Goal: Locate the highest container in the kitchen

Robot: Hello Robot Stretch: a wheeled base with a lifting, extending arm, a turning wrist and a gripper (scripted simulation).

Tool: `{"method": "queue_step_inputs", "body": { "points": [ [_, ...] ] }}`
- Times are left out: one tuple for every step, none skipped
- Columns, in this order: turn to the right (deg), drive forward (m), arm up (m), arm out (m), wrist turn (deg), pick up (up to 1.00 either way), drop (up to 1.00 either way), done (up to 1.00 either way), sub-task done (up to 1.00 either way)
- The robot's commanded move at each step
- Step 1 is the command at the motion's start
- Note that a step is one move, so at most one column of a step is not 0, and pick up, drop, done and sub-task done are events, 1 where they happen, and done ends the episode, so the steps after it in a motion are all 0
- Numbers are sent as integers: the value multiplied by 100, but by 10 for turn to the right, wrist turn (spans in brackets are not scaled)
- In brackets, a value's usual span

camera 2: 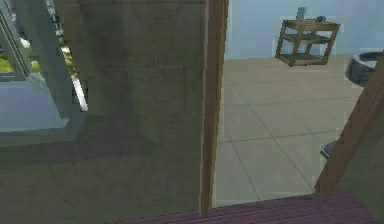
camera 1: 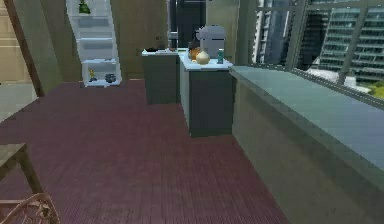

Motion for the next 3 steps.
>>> {"method": "queue_step_inputs", "body": {
  "points": [
    [-60, 0, 0, 0, 0, 0, 0, 0, 0],
    [0, 100, 0, 0, 0, 0, 0, 0, 0],
    [-30, 0, 0, 0, 0, 0, 0, 0, 0]
  ]
}}
